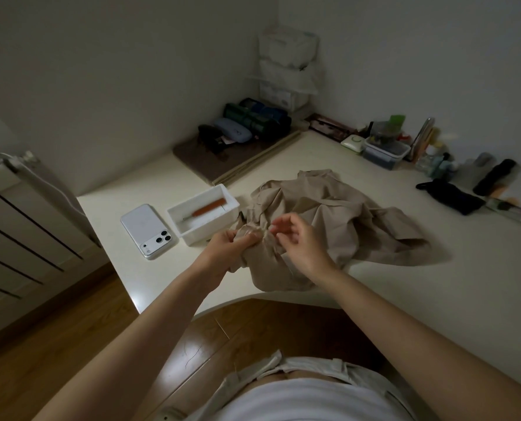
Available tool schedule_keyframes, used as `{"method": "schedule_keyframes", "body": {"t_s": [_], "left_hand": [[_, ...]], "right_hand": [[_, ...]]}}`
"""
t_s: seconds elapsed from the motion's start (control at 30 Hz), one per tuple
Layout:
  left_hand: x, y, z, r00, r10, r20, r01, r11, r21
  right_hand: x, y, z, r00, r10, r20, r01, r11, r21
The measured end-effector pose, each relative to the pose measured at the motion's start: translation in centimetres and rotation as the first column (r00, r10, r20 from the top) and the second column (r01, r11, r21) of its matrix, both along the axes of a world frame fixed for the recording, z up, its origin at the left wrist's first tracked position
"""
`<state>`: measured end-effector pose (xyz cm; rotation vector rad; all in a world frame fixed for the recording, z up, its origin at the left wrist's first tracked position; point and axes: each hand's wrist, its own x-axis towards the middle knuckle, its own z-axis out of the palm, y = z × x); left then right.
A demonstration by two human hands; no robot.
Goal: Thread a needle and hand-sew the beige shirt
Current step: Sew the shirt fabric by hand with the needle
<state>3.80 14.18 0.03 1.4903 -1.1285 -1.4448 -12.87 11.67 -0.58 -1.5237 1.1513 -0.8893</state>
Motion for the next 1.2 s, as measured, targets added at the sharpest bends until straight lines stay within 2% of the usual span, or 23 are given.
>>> {"method": "schedule_keyframes", "body": {"t_s": [0.1,0.23,0.37,0.57,0.7,0.8,0.93,1.03,1.2], "left_hand": [[-0.1,-0.1,0.1,0.999,0.037,0.011,-0.037,0.999,0.033],[-0.3,-0.1,0.4,0.998,0.062,-0.001,-0.061,0.996,0.059],[-0.2,-0.4,0.5,0.995,0.095,0.007,-0.095,0.992,0.079],[0.2,-0.4,0.3,0.997,0.072,-0.032,-0.069,0.993,0.090],[0.0,-0.3,0.2,0.999,0.041,-0.035,-0.038,0.996,0.075],[0.1,0.0,0.3,0.998,0.029,-0.053,-0.026,0.998,0.062],[0.4,0.1,0.2,1.000,0.015,-0.005,-0.015,0.999,0.036],[0.3,0.1,0.3,0.994,0.017,0.111,-0.020,0.999,0.026],[0.2,0.1,-0.4,0.962,0.124,0.244,-0.127,0.992,-0.001]], "right_hand": [[0.1,0.5,0.5,1.000,0.024,0.006,-0.023,0.989,-0.147],[0.5,0.8,0.7,0.994,0.086,-0.073,-0.105,0.943,-0.315],[0.2,0.5,0.7,0.997,0.058,-0.042,-0.069,0.936,-0.345],[-0.5,0.1,0.6,0.952,0.127,-0.278,-0.244,0.862,-0.443],[-0.2,0.2,0.9,0.943,0.138,-0.303,-0.276,0.834,-0.478],[0.0,0.4,1.3,0.973,0.124,-0.197,-0.200,0.880,-0.430],[0.2,0.5,2.2,0.998,0.065,0.014,-0.060,0.967,-0.247],[0.5,0.6,2.9,0.993,0.072,0.097,-0.054,0.982,-0.180],[0.3,0.8,4.5,0.920,0.097,0.380,-0.103,0.995,-0.004]]}}
